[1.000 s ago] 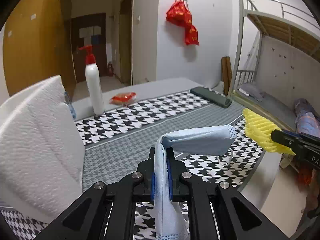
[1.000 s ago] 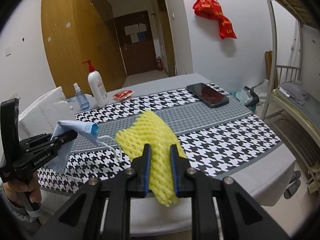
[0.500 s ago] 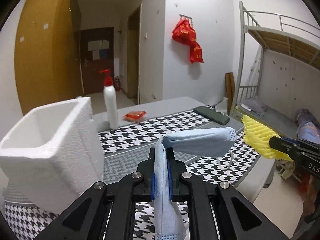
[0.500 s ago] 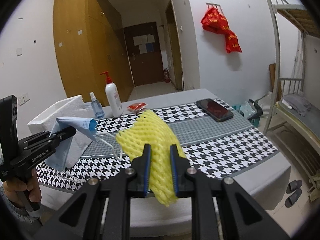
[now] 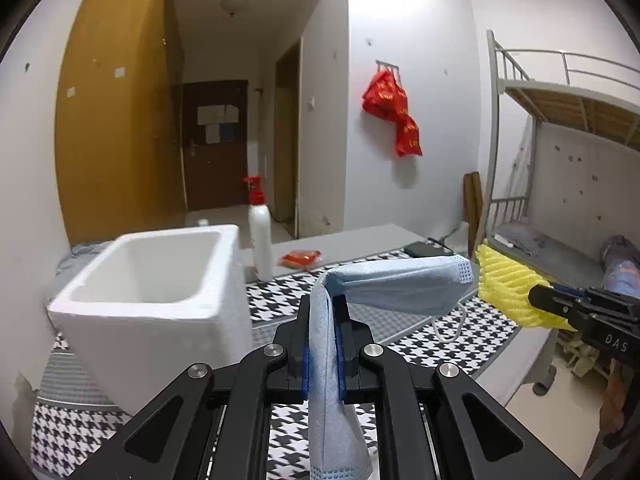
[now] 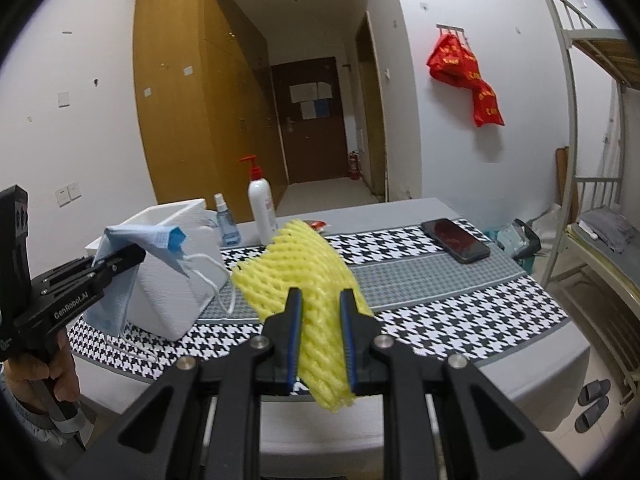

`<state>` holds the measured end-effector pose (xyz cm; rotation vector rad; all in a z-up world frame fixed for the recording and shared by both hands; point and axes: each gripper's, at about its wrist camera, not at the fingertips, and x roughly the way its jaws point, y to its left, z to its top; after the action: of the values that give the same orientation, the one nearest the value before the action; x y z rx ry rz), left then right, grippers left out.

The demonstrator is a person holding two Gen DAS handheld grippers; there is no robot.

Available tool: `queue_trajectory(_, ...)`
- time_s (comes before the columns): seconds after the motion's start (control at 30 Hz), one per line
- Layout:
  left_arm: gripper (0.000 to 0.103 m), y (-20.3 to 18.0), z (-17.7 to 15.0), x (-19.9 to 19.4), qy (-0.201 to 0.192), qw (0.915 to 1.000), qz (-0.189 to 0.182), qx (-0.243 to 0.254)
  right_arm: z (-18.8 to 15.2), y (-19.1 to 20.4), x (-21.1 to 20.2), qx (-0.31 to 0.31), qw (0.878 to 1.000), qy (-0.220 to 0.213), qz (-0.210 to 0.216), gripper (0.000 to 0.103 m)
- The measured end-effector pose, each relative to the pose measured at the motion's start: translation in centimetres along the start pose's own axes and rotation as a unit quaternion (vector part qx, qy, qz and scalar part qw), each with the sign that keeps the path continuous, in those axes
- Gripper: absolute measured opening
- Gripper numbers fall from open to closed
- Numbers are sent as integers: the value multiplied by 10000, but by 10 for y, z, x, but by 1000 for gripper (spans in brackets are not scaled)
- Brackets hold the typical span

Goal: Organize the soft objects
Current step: 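Carry the mesh sleeve in the right tool while the left tool carries the mask to the box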

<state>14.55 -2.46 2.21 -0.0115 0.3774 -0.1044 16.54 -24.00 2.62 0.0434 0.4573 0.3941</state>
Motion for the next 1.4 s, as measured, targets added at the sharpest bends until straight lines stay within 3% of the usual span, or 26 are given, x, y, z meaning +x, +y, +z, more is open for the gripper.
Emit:
queue_trajectory(0.67, 10, 56, 6, -45, -339, 9946, 952, -226, 17, 57, 16, -253, 9967, -206, 738, 22)
queue_trajectory(1.4, 10, 112, -1, -77, -410, 9850, 1577, -577, 28, 126, 48, -733, 9848, -121, 1568, 22)
